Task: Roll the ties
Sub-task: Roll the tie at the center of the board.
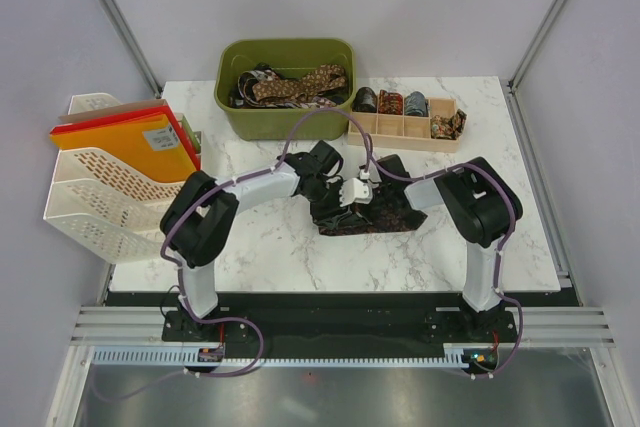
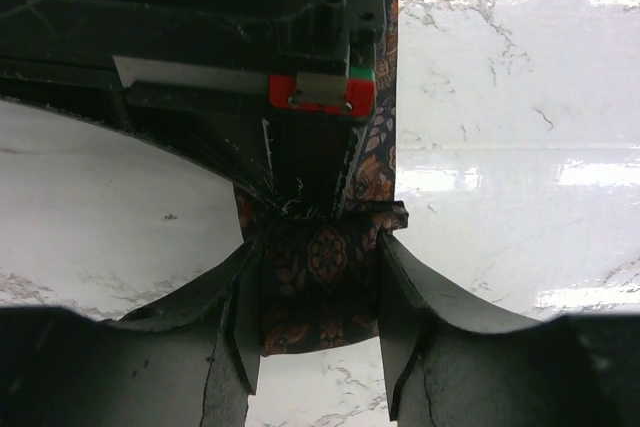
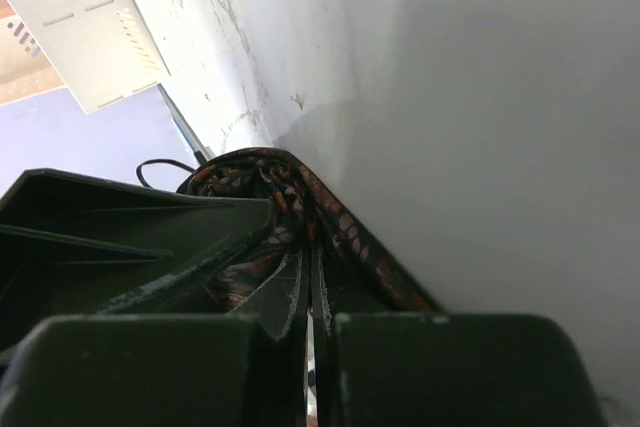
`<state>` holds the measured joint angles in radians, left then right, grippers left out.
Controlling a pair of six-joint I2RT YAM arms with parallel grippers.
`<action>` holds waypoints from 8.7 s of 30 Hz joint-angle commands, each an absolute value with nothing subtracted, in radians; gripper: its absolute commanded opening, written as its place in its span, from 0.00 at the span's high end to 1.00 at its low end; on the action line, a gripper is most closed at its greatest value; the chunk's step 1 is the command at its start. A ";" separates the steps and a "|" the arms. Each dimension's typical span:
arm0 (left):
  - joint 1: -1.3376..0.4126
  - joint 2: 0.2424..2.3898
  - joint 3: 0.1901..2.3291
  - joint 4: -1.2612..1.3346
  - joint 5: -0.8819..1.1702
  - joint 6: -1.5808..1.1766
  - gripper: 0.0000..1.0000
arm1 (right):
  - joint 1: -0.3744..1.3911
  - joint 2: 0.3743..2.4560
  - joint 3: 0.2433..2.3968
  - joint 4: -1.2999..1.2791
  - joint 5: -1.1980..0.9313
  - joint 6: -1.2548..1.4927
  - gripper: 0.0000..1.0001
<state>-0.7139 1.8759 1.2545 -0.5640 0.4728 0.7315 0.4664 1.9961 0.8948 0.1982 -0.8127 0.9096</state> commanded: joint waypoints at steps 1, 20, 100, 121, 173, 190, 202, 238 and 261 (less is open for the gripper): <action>-0.773 1.976 1.301 -0.551 0.463 0.681 0.55 | 0.503 2.025 0.853 0.228 -0.649 0.926 0.98; -0.792 2.102 1.341 -0.696 0.359 0.733 0.59 | 0.373 1.881 0.882 0.098 -0.873 0.831 0.71; -0.730 1.982 1.333 -0.703 0.489 0.739 0.43 | 0.426 1.945 0.787 0.200 -0.804 0.836 1.00; -0.637 1.764 1.129 -0.447 0.580 0.848 0.05 | 0.410 1.985 0.865 -0.040 -0.749 0.661 1.00; -0.722 1.772 1.153 -0.537 0.520 0.890 0.31 | 0.397 1.982 0.874 -0.081 -0.699 0.629 1.00; -0.836 1.864 1.256 -0.517 0.535 0.763 0.47 | 0.410 1.987 0.887 -0.034 -0.756 0.650 1.00; -0.867 1.960 1.276 -0.518 0.469 0.660 0.52 | 0.410 1.973 0.882 -0.008 -0.807 0.680 1.00; -0.882 2.080 1.322 -0.675 0.370 0.678 0.59 | 0.311 1.752 0.842 -0.110 -0.887 0.623 0.54; -0.850 1.835 1.243 -0.546 0.460 0.677 0.30 | 0.282 1.845 0.839 -0.253 -0.704 0.502 1.00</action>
<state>-0.8524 1.9102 1.2701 -0.5308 0.4038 0.6773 0.2890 1.8053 0.8238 -0.1715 -0.8566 0.5869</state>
